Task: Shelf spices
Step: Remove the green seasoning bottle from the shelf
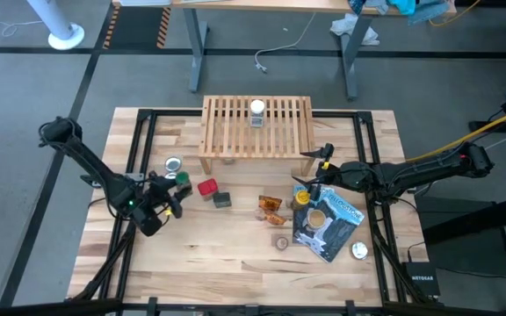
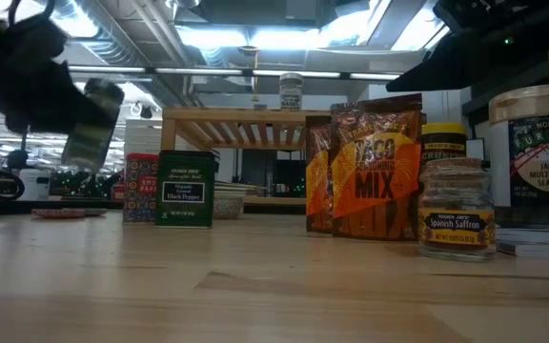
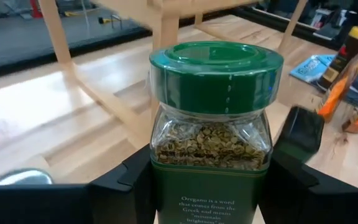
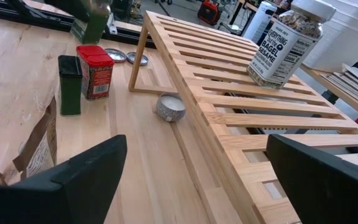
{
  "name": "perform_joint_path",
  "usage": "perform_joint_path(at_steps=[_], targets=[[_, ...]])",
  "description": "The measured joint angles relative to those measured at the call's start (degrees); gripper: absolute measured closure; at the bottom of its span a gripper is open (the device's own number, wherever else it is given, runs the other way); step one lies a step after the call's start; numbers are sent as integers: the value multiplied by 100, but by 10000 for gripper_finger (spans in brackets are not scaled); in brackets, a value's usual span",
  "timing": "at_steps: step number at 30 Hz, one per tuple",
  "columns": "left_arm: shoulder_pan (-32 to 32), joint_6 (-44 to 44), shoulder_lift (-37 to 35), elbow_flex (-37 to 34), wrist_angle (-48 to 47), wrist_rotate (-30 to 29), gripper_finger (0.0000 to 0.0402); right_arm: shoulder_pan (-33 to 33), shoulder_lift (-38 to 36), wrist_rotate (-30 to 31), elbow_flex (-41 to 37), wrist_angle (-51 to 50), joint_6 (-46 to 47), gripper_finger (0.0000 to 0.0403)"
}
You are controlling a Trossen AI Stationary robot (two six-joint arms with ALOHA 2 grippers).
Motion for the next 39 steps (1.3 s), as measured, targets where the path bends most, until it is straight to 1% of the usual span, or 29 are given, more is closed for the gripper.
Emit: perform_joint_path(at_steps=[7,11,16,21,29,34,39], targets=[[-193,206,161,-694,1310,-172,209,-2,-1,-1,0,-2,-1,10],[-192,432,309,-925,1780,-193,209,0,-2,-2,0,0,0,10],[-190,414,494,-1117,2081,-202,209,0,-1,-2,0,0,0,10],[-188,266,653,-1194,2142,-204,208,-2,-1,-2,0,0,-2,10],[-188,421,1157,-1405,3130,-200,207,0,-2,-2,0,0,-2,10],[-188,433,1495,-1407,3374,-214,206,-1,0,-2,0,-2,0,10],[-188,277,1647,-1405,3419,-318,202,-1,-2,-2,0,-2,0,10]])
